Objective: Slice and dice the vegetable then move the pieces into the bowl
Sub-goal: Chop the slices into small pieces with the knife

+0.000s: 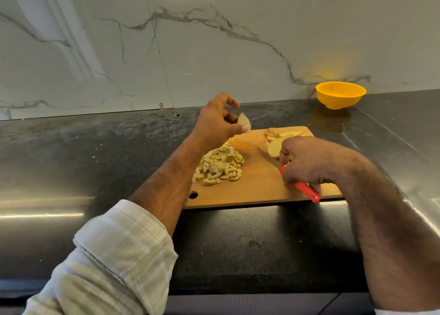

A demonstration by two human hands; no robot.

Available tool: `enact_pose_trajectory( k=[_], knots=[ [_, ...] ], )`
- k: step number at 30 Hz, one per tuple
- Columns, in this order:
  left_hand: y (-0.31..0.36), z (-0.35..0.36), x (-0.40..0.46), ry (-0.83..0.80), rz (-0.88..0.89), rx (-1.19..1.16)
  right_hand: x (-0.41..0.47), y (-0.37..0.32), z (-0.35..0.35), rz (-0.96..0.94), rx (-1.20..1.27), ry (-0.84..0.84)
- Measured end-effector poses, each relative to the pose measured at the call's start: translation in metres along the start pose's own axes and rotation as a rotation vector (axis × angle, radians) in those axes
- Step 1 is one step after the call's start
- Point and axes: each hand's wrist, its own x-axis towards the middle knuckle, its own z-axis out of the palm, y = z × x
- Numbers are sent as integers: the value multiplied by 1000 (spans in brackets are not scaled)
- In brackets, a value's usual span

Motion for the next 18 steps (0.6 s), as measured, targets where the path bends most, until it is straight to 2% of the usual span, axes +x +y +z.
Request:
enact_pose_trajectory(
  k=[7,18],
  knots=[
    [1,11,-4,-147,65,181,5,0,-1,-16,69,106],
    [1,23,-5,-310,32,482,18,-15,21,-37,13,255]
  ],
)
